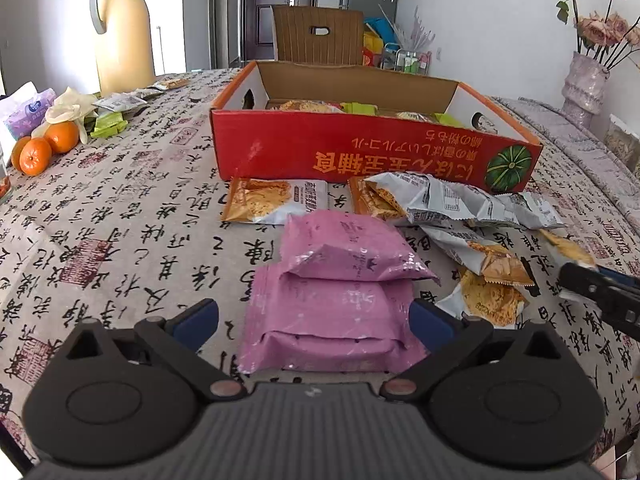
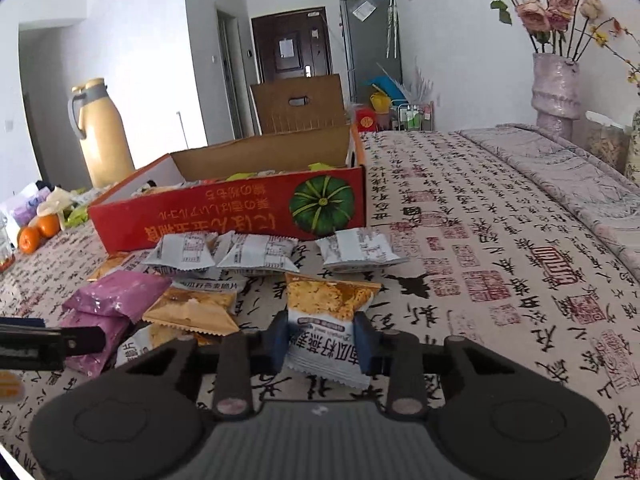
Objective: Organize snacks
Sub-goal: 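Grasp the stacked pink packets with left gripper while right grasps a biscuit pack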
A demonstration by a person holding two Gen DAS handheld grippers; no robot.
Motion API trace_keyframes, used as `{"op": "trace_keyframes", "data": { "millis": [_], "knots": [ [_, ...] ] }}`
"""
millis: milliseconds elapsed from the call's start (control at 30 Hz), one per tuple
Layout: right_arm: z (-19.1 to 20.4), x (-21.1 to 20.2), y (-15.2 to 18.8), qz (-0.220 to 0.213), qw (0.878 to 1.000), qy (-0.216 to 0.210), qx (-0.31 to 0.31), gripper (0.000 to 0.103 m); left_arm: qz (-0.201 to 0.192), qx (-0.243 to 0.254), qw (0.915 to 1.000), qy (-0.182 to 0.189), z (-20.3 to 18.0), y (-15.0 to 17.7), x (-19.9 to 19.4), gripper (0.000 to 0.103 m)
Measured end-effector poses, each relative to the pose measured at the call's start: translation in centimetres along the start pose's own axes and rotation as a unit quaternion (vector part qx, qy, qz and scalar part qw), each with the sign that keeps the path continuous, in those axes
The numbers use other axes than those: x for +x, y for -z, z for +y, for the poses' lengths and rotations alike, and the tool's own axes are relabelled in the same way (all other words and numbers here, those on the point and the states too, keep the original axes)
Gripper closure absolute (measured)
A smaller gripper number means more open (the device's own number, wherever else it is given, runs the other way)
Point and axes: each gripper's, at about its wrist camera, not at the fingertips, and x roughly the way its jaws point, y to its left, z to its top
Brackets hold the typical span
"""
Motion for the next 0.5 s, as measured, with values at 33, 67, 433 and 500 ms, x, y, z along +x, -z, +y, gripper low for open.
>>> {"op": "trace_keyframes", "data": {
  "millis": [33, 67, 433, 500],
  "knots": [
    [-0.1, -0.1, 0.0, -0.001, 1.000, -0.001, 0.001, 0.070, 0.003, -0.001, 1.0000, 0.000, -0.1, -0.1, 0.2, 0.000],
    [-0.1, -0.2, 0.1, -0.002, 1.000, -0.002, 0.001, 0.070, 0.004, -0.001, 1.0000, -0.001, -0.3, -0.1, 0.3, 0.000],
    [-0.2, 0.1, 0.5, 0.002, 1.000, -0.018, 0.005, 0.070, 0.013, -0.006, 0.9999, -0.010, -1.1, -0.9, 1.0, 0.000],
    [-0.3, 0.2, 0.5, 0.003, 1.000, -0.019, 0.006, 0.070, 0.014, -0.004, 0.9998, -0.011, -1.2, -0.9, 1.0, 0.000]
  ]
}}
